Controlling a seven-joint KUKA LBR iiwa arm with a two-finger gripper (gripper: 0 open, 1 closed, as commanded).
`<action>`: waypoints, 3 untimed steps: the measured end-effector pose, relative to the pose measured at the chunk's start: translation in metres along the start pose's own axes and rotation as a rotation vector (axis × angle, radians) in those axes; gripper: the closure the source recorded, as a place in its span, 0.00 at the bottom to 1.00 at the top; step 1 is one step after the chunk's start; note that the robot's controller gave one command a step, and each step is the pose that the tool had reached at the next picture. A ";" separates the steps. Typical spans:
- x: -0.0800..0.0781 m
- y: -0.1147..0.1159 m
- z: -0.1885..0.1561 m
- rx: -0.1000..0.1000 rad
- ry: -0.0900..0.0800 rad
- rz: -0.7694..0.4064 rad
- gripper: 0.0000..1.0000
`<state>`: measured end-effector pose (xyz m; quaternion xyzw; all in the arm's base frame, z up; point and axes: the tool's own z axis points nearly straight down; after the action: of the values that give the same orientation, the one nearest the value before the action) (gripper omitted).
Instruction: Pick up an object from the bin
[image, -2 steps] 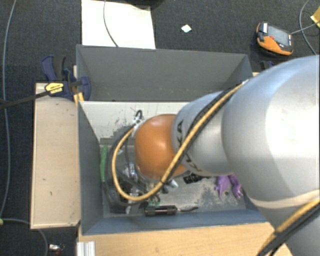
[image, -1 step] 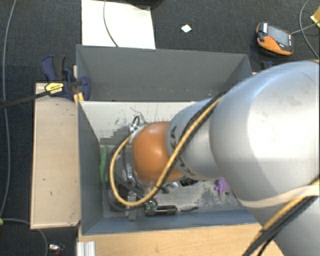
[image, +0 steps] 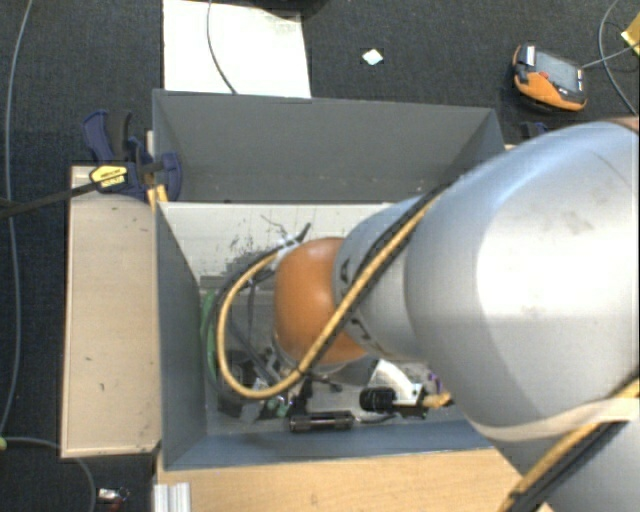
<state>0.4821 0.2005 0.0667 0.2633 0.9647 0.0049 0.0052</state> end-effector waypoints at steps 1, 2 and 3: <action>0.014 0.039 -0.004 -0.010 -0.012 -0.334 0.00; -0.001 0.005 -0.003 -0.003 -0.005 0.016 1.00; -0.001 0.005 -0.003 -0.003 -0.005 0.016 1.00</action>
Offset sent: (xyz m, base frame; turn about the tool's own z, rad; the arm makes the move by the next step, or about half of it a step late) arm 0.0016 0.0043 0.0015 0.0148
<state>0.4854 0.2045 0.0696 0.2711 0.9625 0.0057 0.0081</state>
